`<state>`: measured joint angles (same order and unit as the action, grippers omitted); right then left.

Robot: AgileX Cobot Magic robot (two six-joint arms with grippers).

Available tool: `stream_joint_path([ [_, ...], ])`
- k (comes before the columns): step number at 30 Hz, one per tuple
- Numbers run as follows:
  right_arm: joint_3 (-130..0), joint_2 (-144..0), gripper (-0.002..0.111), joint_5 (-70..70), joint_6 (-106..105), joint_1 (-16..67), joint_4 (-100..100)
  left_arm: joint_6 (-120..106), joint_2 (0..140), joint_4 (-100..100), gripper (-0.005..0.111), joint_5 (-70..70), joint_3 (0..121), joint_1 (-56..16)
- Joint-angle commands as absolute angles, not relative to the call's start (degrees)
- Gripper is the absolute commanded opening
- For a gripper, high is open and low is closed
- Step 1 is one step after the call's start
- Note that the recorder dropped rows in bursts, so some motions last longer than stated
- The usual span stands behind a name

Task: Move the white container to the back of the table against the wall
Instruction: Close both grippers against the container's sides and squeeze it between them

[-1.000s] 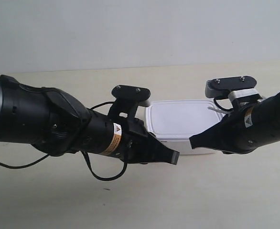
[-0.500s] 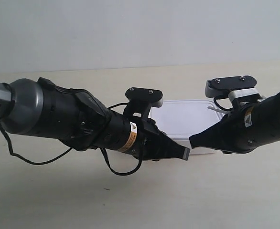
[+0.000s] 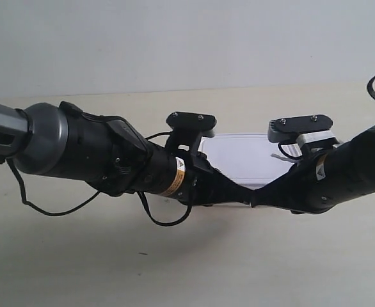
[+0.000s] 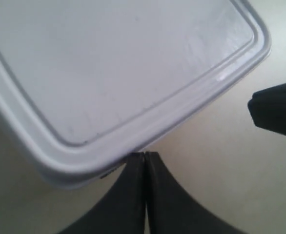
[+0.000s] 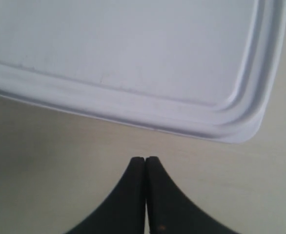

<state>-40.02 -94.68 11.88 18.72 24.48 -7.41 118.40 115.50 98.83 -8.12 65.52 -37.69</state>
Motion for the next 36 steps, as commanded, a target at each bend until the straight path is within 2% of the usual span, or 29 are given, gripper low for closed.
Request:
stream_joint_path([
  [1, -40.53, -95.68, 0.000, 8.82, 18.59, 24.48, -7.53, 118.80, 116.93, 98.32, 0.000, -7.67, 66.67, -37.11],
  [28, -51.35, -107.03, 0.000, 8.08, 18.06, 23.55, -9.02, 117.12, 122.34, 99.95, 0.000, -6.33, 73.34, -35.60],
  [36, -54.31, -108.58, 0.000, 8.86, 18.05, 22.03, -9.10, 117.12, 122.65, 99.95, 0.000, -7.54, 73.98, -32.46],
])
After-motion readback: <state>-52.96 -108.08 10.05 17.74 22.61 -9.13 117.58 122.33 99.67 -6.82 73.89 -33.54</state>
